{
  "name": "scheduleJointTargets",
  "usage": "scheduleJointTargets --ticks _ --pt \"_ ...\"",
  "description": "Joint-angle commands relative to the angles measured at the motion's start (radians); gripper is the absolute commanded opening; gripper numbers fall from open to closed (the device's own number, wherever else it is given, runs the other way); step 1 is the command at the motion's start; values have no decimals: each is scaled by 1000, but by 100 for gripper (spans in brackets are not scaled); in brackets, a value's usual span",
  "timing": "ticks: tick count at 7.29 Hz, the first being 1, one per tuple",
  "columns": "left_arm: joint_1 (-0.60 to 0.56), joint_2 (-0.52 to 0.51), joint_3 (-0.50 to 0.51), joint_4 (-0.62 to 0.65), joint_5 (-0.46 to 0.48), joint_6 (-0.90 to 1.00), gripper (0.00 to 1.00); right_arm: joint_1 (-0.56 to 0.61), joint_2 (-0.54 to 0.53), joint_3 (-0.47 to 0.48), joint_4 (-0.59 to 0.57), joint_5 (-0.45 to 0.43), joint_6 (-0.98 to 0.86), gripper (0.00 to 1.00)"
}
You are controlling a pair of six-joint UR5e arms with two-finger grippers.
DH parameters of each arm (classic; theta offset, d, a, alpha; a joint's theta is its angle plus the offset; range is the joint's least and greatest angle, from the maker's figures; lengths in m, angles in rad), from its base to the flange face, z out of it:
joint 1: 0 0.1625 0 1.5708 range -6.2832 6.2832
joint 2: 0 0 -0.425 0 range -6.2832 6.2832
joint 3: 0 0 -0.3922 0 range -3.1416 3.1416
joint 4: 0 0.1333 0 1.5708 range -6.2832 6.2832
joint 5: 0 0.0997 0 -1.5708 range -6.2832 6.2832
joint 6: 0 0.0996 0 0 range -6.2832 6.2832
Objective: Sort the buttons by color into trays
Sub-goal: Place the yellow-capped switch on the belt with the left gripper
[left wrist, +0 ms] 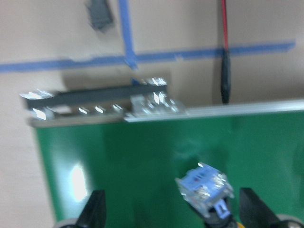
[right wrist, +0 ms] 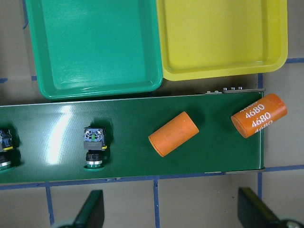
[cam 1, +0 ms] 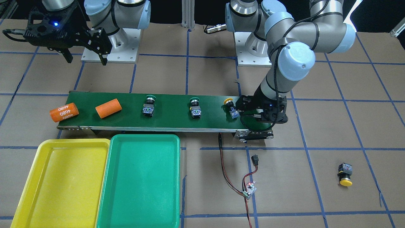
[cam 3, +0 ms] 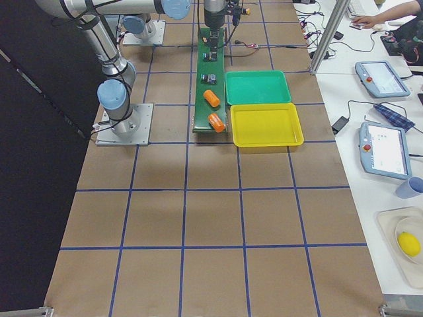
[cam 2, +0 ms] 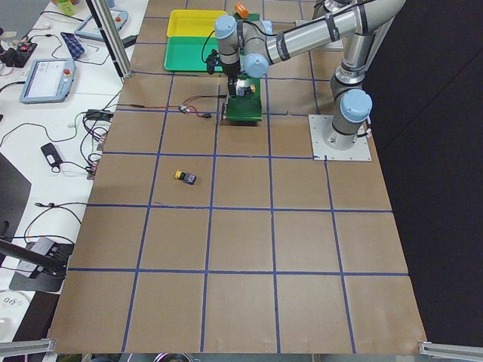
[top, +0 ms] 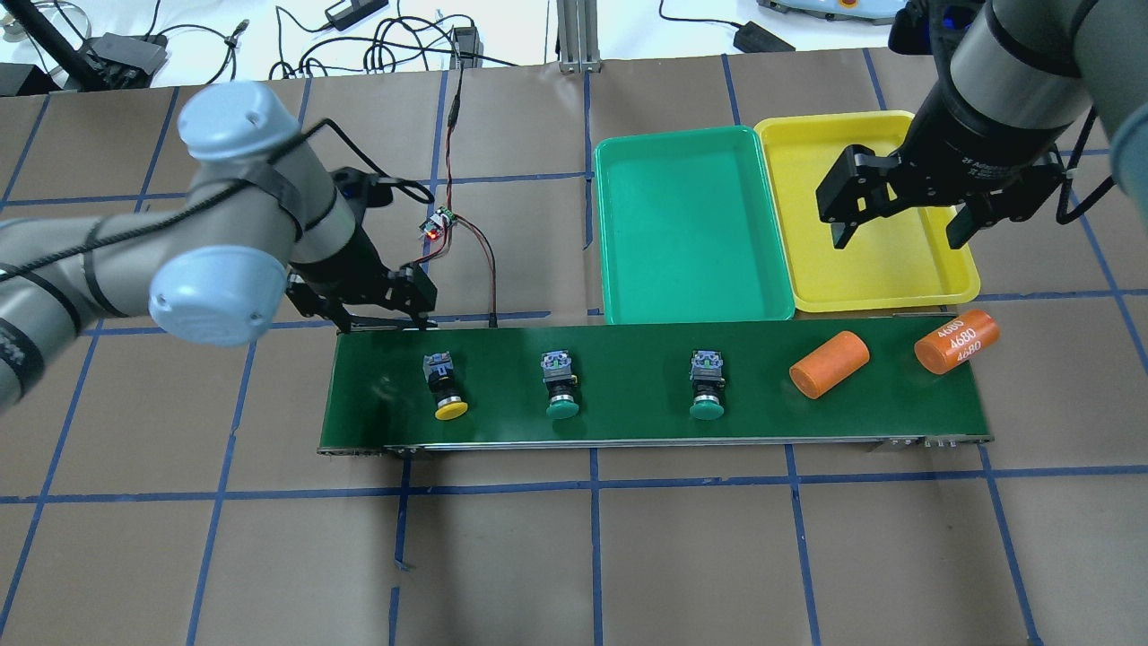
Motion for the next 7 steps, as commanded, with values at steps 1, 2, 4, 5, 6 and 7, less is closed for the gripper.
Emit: scheduleJointTargets --ticks 1,2,4,5,6,7 --pt "205 -37 83 -60 1 189 100 0 -1 0 -1 0 1 100" --pt "320 -89 114 -48 3 317 100 0 1 0 1 0 -1 100" --pt "361 -281 328 9 122 527 100 0 1 0 1 -2 1 100" --pt "372 -366 411 21 138 642 100 0 -1 0 1 0 -1 100" --pt "398 -435 462 48 136 709 100 0 1 0 1 0 1 100" --pt "413 -483 470 114 129 796 100 0 -1 0 1 0 1 100"
